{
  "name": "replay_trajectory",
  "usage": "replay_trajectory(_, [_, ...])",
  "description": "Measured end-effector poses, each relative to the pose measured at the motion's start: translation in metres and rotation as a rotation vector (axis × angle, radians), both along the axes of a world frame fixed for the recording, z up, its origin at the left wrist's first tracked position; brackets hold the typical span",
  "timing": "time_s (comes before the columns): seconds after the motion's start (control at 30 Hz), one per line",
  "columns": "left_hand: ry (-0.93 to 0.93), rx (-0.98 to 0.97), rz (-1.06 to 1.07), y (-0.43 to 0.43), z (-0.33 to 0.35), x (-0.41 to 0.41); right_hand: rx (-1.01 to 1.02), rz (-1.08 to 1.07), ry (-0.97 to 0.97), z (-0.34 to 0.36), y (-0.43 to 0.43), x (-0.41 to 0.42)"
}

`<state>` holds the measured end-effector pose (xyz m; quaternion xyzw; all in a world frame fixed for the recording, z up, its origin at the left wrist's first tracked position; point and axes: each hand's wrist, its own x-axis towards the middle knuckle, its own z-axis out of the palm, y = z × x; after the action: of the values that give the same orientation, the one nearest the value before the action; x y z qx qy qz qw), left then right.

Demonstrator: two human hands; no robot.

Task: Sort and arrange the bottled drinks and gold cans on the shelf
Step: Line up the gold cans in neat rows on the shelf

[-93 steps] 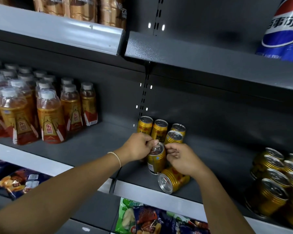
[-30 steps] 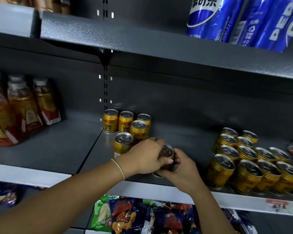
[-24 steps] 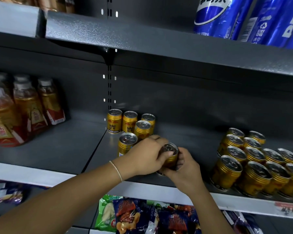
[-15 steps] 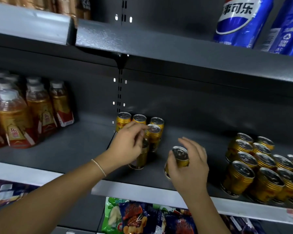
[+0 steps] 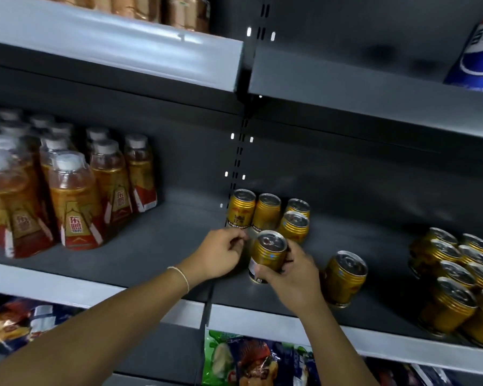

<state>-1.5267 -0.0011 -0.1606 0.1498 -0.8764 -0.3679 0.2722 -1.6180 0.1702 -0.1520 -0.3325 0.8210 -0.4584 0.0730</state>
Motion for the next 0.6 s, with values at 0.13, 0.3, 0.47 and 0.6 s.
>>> replay_trajectory(0.13, [-0.023, 0.015, -0.07, -0.007, -0.004, 0.007, 0.012, -0.073, 0.037, -0.004, -0.019, 0.013])
replay_trajectory(0.3, [0.019, 0.151, -0.001, -0.023, -0.012, 0.009, 0.008, 0.072, -0.167, -0.013, -0.024, 0.014])
replay_trajectory(0.47, [0.098, 0.27, 0.101, -0.029, -0.015, 0.004, 0.023, 0.07, -0.089, -0.011, -0.033, 0.011])
replay_trajectory(0.6, [0.115, 0.336, 0.149, -0.032, -0.014, -0.001, 0.029, 0.111, -0.046, -0.012, -0.047, 0.004])
